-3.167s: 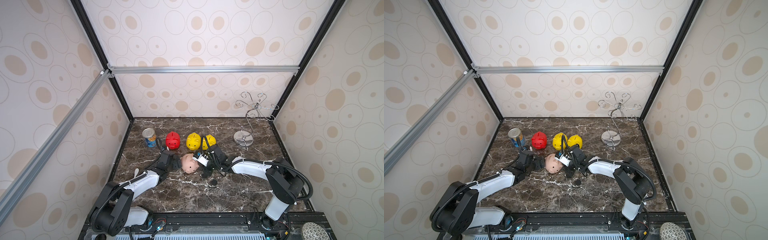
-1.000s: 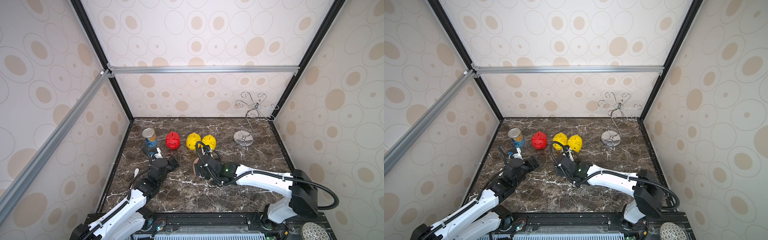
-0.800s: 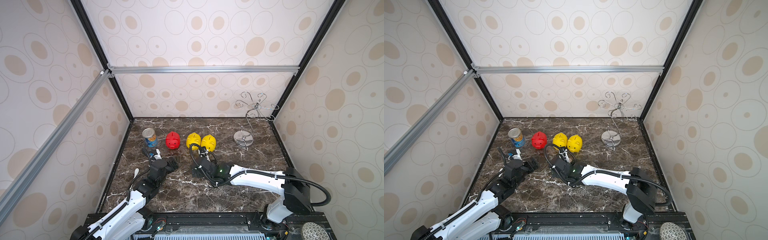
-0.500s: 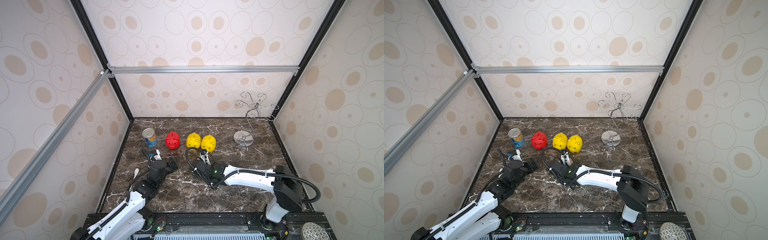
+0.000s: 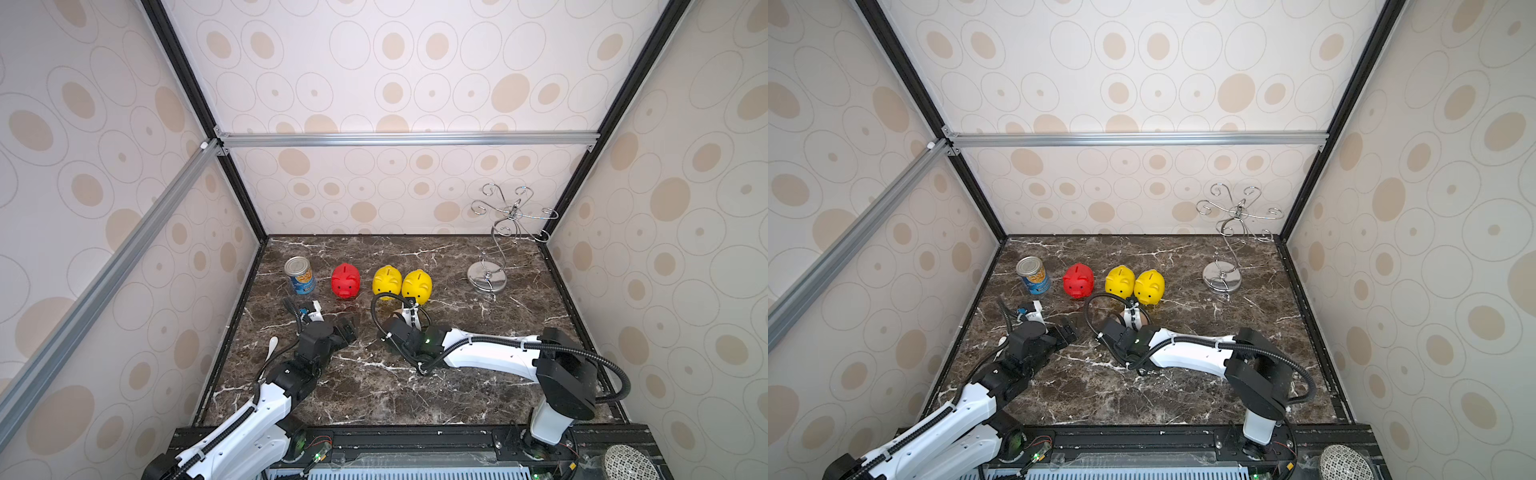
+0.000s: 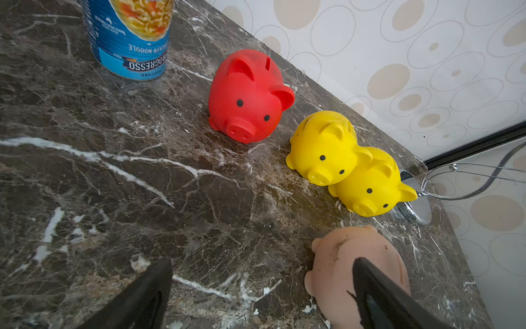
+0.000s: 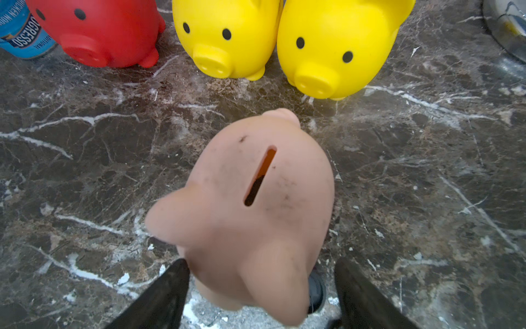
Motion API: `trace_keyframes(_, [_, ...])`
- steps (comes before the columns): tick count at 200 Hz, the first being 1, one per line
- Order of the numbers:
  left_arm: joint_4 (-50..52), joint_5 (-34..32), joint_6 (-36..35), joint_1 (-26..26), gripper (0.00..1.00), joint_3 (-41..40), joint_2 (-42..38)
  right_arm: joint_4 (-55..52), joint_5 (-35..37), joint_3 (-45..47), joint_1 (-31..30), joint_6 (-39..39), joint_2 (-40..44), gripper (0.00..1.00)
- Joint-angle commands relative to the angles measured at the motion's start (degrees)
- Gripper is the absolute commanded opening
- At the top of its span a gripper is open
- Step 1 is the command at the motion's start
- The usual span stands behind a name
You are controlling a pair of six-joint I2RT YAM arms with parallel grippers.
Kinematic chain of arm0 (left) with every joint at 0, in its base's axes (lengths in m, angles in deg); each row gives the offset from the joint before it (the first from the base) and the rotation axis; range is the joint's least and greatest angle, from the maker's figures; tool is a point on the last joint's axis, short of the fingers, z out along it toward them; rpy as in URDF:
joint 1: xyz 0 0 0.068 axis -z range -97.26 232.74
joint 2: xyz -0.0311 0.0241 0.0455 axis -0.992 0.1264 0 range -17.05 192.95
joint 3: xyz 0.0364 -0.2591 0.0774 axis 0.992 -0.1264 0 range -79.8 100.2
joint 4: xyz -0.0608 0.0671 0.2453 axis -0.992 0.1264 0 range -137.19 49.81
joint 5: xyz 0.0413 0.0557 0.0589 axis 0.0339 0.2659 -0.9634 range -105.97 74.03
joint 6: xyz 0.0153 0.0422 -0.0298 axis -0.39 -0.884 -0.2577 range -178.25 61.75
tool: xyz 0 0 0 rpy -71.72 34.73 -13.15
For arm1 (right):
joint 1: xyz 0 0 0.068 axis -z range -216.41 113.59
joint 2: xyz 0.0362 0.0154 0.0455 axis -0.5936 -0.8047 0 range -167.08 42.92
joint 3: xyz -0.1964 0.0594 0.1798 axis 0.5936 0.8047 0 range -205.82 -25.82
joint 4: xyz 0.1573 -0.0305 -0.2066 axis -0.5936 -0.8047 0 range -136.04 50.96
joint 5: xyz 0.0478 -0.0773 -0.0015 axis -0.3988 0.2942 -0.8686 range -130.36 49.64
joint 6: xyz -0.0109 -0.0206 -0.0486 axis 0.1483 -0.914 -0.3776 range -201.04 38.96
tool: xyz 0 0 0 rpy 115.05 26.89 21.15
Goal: Open piggy banks
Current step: Move the piggy bank to the center of the board.
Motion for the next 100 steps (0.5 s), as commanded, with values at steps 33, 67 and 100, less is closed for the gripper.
trace_keyframes(33, [-1.03, -0.82, -1.57, -0.44, 0.98, 0.72, 0.19, -0.08, 4.02, 1.9, 1.04, -4.64, 2.82, 0.81])
trace_keyframes(67, [-1.67, -0.61, -1.85, -0.54, 0.98, 0.87, 1.84, -1.87, 4.14, 0.65, 2.46, -8.28, 3.22, 0.87])
trace_keyframes(100, [-2.43, 0.53, -1.69, -0.66, 0.98, 0.81, 2.75, -1.5, 4.22, 6.7, 8.19, -8.44, 7.53, 0.85])
